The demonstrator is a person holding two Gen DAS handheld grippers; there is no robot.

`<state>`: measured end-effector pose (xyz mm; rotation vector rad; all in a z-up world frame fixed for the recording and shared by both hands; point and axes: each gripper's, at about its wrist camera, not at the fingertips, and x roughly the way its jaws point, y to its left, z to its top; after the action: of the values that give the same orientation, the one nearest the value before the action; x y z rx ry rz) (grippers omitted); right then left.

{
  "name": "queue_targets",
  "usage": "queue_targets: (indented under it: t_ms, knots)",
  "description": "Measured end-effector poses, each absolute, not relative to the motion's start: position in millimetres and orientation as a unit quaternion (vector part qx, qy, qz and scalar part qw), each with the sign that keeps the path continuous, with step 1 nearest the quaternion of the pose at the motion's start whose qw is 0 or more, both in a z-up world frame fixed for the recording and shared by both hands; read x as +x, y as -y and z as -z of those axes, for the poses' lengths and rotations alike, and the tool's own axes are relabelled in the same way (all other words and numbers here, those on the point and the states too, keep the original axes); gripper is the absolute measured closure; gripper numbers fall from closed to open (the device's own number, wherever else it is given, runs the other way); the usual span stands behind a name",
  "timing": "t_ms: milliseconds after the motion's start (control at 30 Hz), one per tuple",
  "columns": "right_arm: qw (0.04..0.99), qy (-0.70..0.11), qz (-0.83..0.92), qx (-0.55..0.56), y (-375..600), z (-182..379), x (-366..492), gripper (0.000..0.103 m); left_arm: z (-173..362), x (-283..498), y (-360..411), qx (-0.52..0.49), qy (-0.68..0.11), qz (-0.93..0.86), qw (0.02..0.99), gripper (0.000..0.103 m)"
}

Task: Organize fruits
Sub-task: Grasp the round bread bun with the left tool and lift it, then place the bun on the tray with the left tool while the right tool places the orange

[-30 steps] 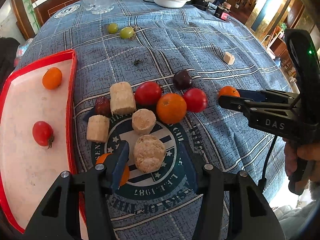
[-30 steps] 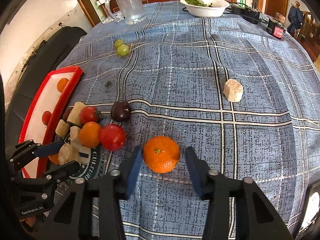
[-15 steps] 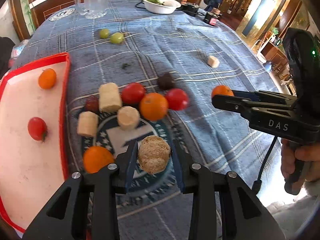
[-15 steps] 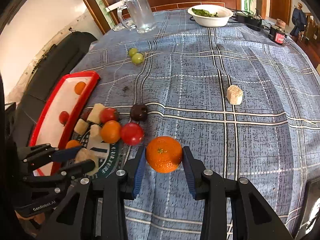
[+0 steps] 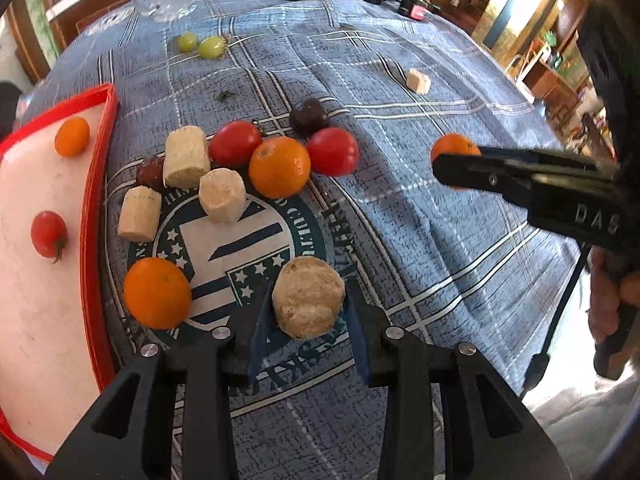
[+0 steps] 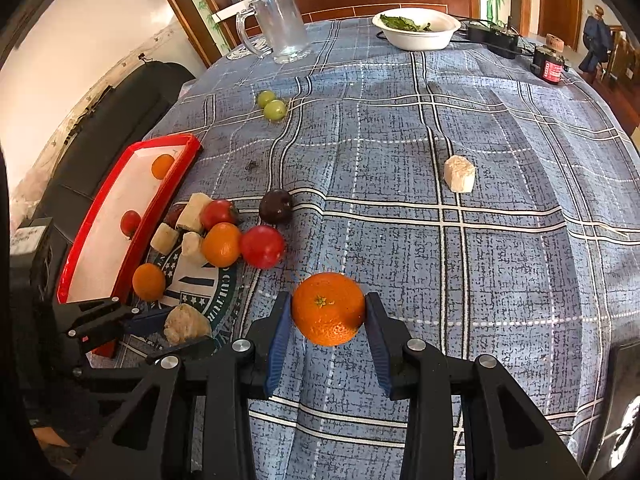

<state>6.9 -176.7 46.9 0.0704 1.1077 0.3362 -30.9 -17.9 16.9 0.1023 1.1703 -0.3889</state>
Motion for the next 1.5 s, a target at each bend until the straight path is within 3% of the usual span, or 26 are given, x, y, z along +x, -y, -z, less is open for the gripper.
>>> queue_targets:
  t_ms: [267,633,1167,1500]
  knots:
    - [0.839,-0.516,-0.173,0.028,167.7,-52.9,5.7,0.066,-37.9,-31.8,-2.4,0.007,-0.523,0.178,0.833,0.071]
    - [0.833,-0.505,-0.225,0.007,127.5,-61.9,2.7,0.066,-70.5,-53.3,-89.8,-0.085,-0.489,0.095,0.863,0.071]
    - [0.818,-0.478,-0.317,-0.05,22.9,-89.8,28.5,0.066,-59.6,-51.8,-172.8,-0.131,-0.485,0.01,0.865,0.071]
    - [0.786,-0.511,-0.344,-0.051,-48.1,-73.8,70.4,0.066,-39.5,-40.4,-173.3,-0.122,-0.508,0.024,0.852,0.071]
